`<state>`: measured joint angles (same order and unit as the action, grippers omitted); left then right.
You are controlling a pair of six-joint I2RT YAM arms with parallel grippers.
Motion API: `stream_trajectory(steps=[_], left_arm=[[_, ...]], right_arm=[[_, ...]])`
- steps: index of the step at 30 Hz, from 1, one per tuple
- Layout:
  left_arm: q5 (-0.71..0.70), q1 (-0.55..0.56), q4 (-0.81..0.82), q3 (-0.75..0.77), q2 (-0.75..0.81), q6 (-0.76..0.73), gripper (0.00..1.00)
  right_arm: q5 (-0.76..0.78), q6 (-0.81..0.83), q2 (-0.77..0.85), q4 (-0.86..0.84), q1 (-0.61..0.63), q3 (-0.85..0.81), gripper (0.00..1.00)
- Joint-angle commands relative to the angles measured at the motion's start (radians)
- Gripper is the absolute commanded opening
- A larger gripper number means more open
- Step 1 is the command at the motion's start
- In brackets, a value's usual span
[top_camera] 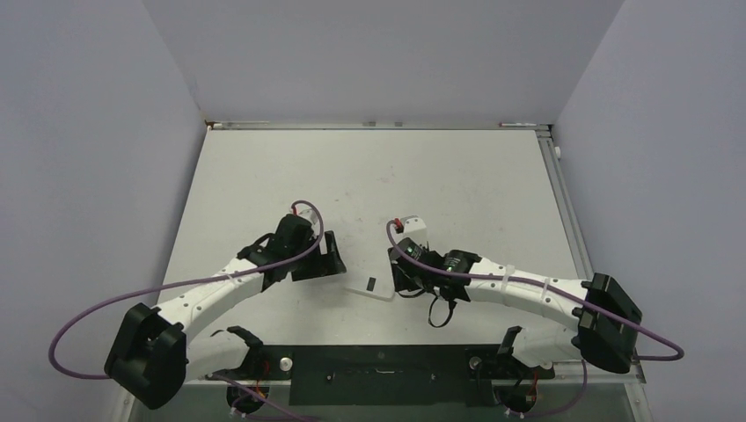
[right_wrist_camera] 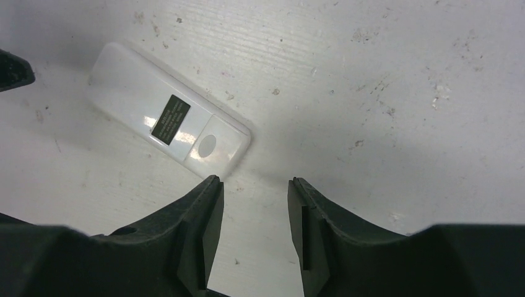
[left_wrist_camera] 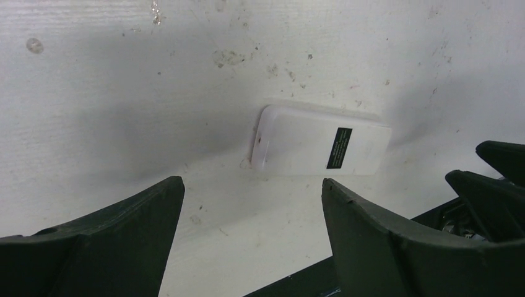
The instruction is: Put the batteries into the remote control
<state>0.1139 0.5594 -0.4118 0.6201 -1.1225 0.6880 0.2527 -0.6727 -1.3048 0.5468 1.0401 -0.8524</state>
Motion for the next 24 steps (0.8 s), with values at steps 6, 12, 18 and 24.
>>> stream_trajectory(steps=[6,12,18,24], left_arm=[[0.059,0.01,0.188,0.021,-0.144,0.017,0.7],[0.071,0.027,0.232,0.007,-0.2,0.018,0.64],[0.079,0.039,0.273,-0.003,-0.24,0.017,0.55],[0.087,0.044,0.299,-0.007,-0.281,0.013,0.47]], right_arm=[[0.007,-0.207,0.011,-0.19,-0.003,0.107,0.41],[0.01,-0.263,0.009,-0.258,-0.002,0.152,0.4],[0.0,-0.322,-0.023,-0.296,0.0,0.17,0.38],[-0.013,-0.349,-0.05,-0.313,0.001,0.17,0.36]])
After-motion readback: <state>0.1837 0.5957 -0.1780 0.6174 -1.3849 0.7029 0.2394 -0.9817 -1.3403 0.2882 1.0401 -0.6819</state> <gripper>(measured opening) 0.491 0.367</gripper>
